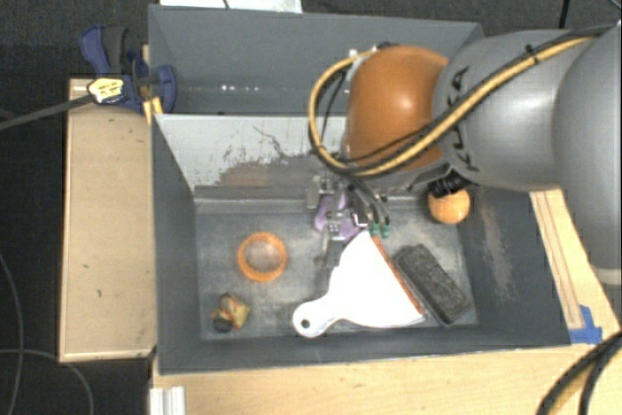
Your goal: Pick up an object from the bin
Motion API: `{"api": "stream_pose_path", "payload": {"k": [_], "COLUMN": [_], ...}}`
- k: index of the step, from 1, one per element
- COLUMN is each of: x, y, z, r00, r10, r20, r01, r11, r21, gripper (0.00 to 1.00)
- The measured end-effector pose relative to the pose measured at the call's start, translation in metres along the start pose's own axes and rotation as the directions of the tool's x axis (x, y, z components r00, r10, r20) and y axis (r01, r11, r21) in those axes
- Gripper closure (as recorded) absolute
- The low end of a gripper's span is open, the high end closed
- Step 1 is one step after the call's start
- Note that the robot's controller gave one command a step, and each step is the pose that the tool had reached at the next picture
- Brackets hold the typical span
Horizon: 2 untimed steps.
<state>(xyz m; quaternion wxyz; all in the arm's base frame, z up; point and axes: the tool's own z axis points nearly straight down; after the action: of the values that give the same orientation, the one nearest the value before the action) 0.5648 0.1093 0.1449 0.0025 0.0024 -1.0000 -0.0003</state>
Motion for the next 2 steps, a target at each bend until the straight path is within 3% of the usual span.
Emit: {"api": "stream_pose_path", "payload": {"k": [1, 2], "x": [-0.002, 0.017], "y": [-0.001, -0.035], "z": [-0.005, 0.031], "r00": [1.000, 0.998], "r10": [0.003, -0.064], "r20": [0.007, 0.012], "r01": [-0.003, 0.064], "r11": [1.000, 0.998], "r21": [-0.001, -0.001], "gripper": [0.00, 0.00]}}
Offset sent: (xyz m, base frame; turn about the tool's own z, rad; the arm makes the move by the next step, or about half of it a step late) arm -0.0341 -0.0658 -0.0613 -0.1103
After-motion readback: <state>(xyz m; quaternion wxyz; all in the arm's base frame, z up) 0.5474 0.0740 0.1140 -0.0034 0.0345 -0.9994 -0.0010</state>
